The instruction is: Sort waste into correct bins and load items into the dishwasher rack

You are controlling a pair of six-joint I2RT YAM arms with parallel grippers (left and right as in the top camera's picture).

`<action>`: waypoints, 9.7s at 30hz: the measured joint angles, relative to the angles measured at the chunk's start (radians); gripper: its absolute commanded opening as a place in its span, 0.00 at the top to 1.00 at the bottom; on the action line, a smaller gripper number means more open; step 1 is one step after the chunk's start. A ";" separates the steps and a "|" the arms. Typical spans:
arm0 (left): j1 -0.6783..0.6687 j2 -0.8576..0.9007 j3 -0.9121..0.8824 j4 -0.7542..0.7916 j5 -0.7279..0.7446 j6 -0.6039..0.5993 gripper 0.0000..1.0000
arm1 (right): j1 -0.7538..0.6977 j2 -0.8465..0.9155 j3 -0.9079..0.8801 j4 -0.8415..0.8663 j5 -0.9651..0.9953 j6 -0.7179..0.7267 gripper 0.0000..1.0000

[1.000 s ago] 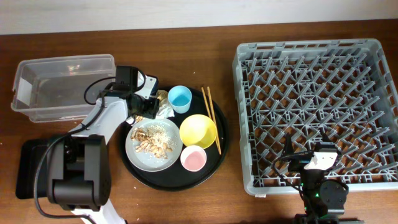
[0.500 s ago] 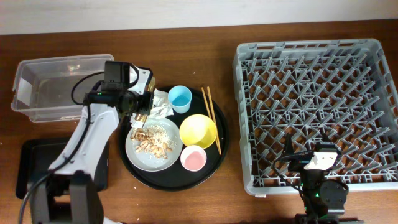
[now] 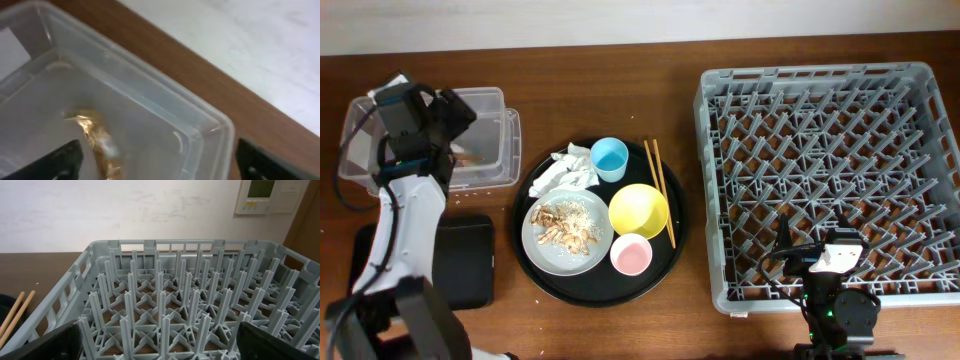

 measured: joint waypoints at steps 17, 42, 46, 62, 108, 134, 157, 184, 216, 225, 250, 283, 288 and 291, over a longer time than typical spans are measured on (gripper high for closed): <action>-0.407 -0.018 0.005 -0.361 0.191 0.231 0.46 | 0.000 0.001 0.000 0.000 0.000 0.000 0.01; -0.407 0.008 0.050 -0.467 0.087 0.246 0.99 | 0.000 0.001 0.000 0.000 0.000 0.000 0.01; -0.402 -0.119 0.058 -0.459 0.087 0.245 0.99 | 0.000 0.001 0.000 0.000 0.000 0.000 0.01; 0.014 -0.098 0.061 -0.131 0.003 0.062 0.47 | 0.000 0.000 0.000 0.000 0.000 0.000 0.01; -0.064 -0.223 0.069 -0.944 0.005 0.095 0.01 | -0.001 0.000 -0.001 0.038 -0.702 0.614 0.01; -0.064 -0.223 0.067 -0.947 0.004 0.095 0.01 | 0.940 1.180 1.207 -0.821 -0.138 0.392 0.01; -0.064 -0.223 0.067 -0.945 0.004 0.095 0.01 | 1.127 1.843 1.343 -0.759 0.107 0.512 0.76; -0.064 -0.223 0.066 -0.946 0.005 0.095 0.01 | -0.332 1.654 1.833 -1.315 -0.841 -0.220 0.96; -0.064 -0.223 0.067 -0.945 0.004 0.095 0.01 | -0.501 2.187 1.687 -1.437 -1.281 -0.435 0.90; -0.064 -0.223 0.067 -0.945 0.004 0.095 0.01 | -0.454 2.187 1.684 -1.353 -1.282 -0.374 0.86; -0.064 -0.223 0.067 -0.945 0.004 0.095 0.01 | -0.775 1.469 1.675 -1.616 -0.910 -0.338 0.01; -0.064 -0.223 0.067 -0.945 0.004 0.095 0.01 | 0.902 2.132 1.671 -0.930 -0.027 0.475 0.68; -0.064 -0.223 0.067 -0.945 0.004 0.095 0.01 | 0.904 2.132 1.671 -0.939 -0.028 0.475 0.96; -0.064 -0.223 0.067 -0.945 0.004 0.095 0.01 | 0.904 2.132 1.678 -0.969 -0.029 0.471 0.96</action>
